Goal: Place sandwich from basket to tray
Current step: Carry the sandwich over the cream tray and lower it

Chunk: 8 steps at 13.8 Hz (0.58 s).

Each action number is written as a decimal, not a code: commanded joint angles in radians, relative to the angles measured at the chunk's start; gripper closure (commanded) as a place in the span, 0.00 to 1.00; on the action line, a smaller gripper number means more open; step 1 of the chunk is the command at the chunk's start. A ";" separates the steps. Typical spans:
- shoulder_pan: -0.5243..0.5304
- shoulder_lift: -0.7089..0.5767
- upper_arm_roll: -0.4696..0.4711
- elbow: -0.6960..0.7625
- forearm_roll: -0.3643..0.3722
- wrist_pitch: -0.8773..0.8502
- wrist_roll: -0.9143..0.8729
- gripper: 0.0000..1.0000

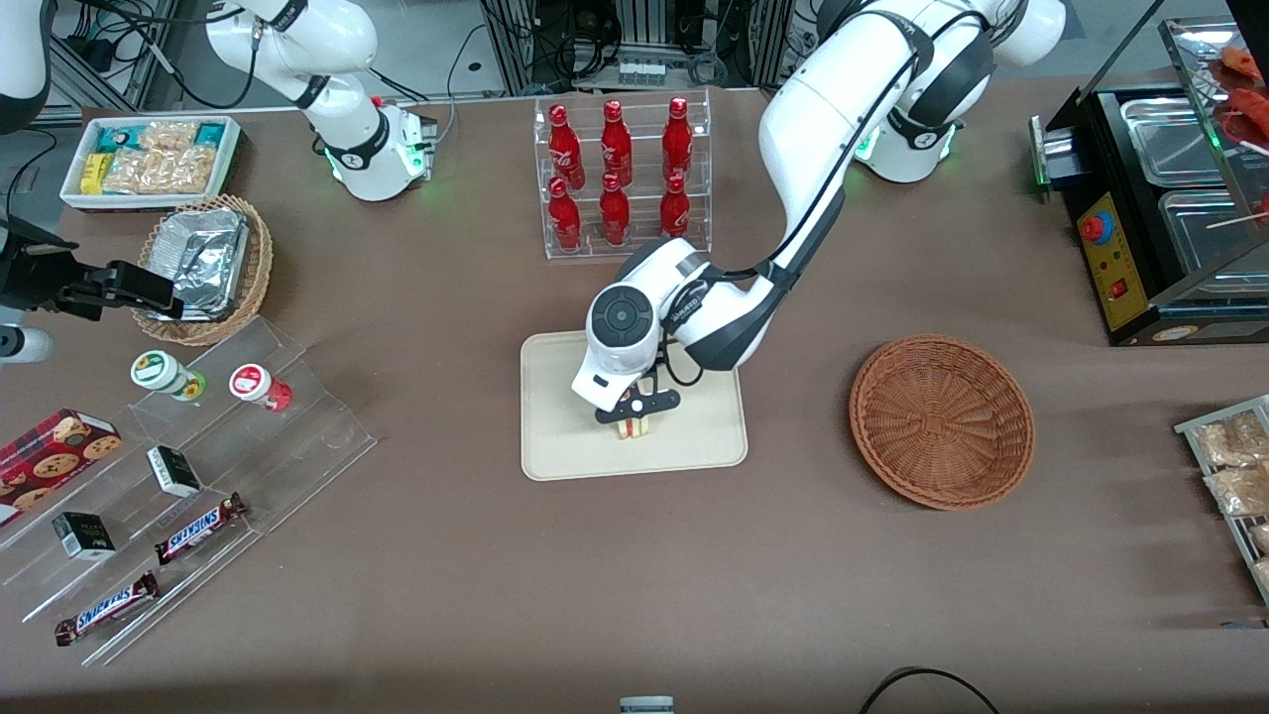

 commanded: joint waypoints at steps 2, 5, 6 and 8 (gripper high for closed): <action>-0.004 0.017 0.004 0.040 -0.006 -0.053 0.029 1.00; -0.004 0.023 0.005 0.042 -0.009 -0.044 -0.027 1.00; -0.004 0.024 0.005 0.042 -0.009 -0.039 -0.030 1.00; -0.005 0.030 0.005 0.042 -0.007 -0.035 -0.032 1.00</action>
